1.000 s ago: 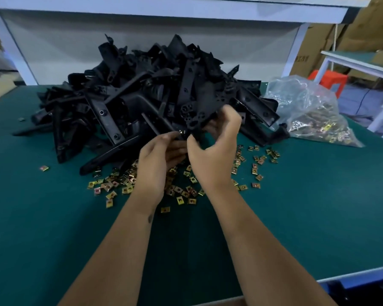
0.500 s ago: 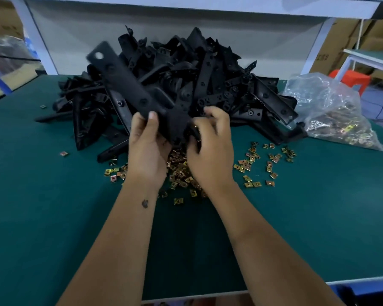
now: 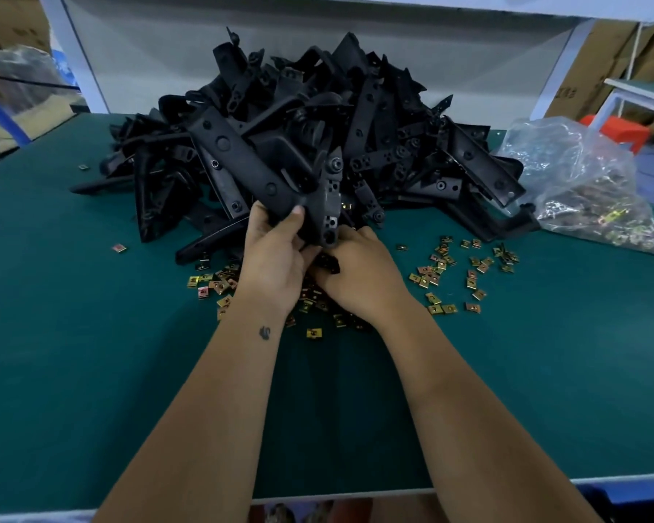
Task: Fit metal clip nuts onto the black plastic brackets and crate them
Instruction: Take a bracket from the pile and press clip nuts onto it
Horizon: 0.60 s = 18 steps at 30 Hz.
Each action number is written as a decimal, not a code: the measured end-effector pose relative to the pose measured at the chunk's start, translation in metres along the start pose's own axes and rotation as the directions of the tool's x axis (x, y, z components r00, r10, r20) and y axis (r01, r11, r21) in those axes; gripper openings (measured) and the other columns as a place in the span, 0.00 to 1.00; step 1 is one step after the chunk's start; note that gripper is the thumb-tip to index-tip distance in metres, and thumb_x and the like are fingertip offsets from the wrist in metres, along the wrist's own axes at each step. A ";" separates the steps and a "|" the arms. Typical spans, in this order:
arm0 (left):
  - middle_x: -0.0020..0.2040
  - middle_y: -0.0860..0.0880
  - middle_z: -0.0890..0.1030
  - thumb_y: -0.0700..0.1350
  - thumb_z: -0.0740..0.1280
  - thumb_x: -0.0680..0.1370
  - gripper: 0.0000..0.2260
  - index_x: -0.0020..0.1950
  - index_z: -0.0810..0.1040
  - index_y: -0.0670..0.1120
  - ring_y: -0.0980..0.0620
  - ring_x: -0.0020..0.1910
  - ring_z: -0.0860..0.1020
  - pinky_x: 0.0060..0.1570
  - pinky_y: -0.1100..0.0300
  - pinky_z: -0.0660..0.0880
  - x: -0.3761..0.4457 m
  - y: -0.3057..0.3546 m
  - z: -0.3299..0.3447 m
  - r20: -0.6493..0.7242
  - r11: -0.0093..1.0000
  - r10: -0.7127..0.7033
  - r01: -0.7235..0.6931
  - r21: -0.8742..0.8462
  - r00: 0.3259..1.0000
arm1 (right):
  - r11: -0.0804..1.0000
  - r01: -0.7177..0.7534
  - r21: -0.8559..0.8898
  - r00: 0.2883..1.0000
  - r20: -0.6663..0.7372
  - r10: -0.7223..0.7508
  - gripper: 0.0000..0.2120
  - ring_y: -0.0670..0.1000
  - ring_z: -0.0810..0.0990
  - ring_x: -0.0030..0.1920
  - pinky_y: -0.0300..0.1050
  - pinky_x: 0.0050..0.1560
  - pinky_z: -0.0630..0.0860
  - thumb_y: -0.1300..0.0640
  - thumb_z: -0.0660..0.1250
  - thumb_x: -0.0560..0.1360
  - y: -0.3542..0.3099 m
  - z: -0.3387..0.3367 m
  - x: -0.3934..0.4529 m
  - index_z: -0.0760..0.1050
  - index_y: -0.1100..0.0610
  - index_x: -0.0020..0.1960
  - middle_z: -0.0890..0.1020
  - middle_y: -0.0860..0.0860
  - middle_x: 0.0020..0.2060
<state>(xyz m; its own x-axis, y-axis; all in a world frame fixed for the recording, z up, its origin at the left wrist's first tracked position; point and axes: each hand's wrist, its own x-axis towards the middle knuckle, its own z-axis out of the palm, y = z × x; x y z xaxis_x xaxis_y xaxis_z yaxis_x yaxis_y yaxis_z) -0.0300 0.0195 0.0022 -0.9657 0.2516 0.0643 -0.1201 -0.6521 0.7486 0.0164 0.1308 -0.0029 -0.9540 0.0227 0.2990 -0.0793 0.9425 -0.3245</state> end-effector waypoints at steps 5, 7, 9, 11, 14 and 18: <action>0.56 0.47 0.85 0.35 0.67 0.79 0.12 0.59 0.75 0.47 0.46 0.57 0.83 0.50 0.52 0.81 0.000 -0.001 -0.002 -0.007 1.000 -0.021 0.021 0.006 1.000 | 0.993 -0.046 0.110 0.997 -0.055 0.053 0.09 0.56 0.74 0.54 0.52 0.52 0.72 0.56 0.68 0.76 0.005 -0.003 0.000 0.82 0.59 0.53 0.80 0.53 0.51; 0.60 0.44 0.83 0.34 0.70 0.76 0.18 0.63 0.73 0.46 0.45 0.58 0.82 0.50 0.53 0.81 -0.001 -0.001 0.000 0.002 1.000 -0.023 0.023 0.016 1.000 | 0.979 -0.065 0.191 0.991 -0.100 0.086 0.07 0.55 0.76 0.52 0.51 0.50 0.73 0.57 0.68 0.76 0.007 -0.005 -0.001 0.82 0.59 0.51 0.81 0.53 0.48; 0.62 0.42 0.81 0.33 0.70 0.75 0.22 0.67 0.71 0.45 0.45 0.60 0.81 0.53 0.53 0.81 -0.001 -0.001 0.003 0.001 0.999 -0.029 0.029 0.015 1.000 | 0.938 -0.095 0.333 0.977 -0.151 0.152 0.05 0.51 0.79 0.47 0.49 0.46 0.76 0.58 0.68 0.76 0.007 -0.008 -0.002 0.82 0.56 0.49 0.82 0.49 0.44; 0.64 0.41 0.80 0.32 0.70 0.75 0.23 0.68 0.70 0.44 0.45 0.61 0.81 0.55 0.52 0.80 0.000 -0.001 0.005 -0.004 0.999 -0.034 0.034 0.017 0.999 | 0.866 -0.124 0.484 0.959 -0.165 0.229 0.05 0.43 0.80 0.42 0.40 0.43 0.76 0.57 0.68 0.77 0.006 -0.012 -0.002 0.83 0.52 0.47 0.83 0.42 0.40; 0.62 0.42 0.81 0.32 0.70 0.75 0.22 0.67 0.71 0.45 0.45 0.60 0.81 0.54 0.53 0.80 0.003 -0.003 0.005 0.009 0.999 -0.043 0.043 0.008 0.999 | 0.712 -0.137 0.688 0.926 -0.168 0.340 0.05 0.40 0.81 0.40 0.32 0.41 0.74 0.55 0.69 0.76 0.006 -0.017 -0.001 0.84 0.48 0.44 0.84 0.41 0.37; 0.59 0.45 0.83 0.34 0.71 0.74 0.20 0.63 0.73 0.47 0.45 0.60 0.81 0.57 0.51 0.79 0.007 -0.004 0.002 0.032 0.998 -0.050 0.050 0.027 0.998 | 0.340 -0.137 0.930 0.865 -0.055 0.500 0.08 0.45 0.82 0.35 0.36 0.36 0.75 0.59 0.70 0.76 0.007 -0.021 0.003 0.84 0.49 0.42 0.85 0.48 0.35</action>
<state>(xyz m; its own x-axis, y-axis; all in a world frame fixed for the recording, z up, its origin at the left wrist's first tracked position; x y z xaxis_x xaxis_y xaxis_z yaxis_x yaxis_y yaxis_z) -0.0355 0.0253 0.0008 -0.9505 0.3071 0.0477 -0.1614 -0.6191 0.7686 0.0189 0.1447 0.0150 -0.8485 0.5087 0.1456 -0.1650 0.0070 -0.9863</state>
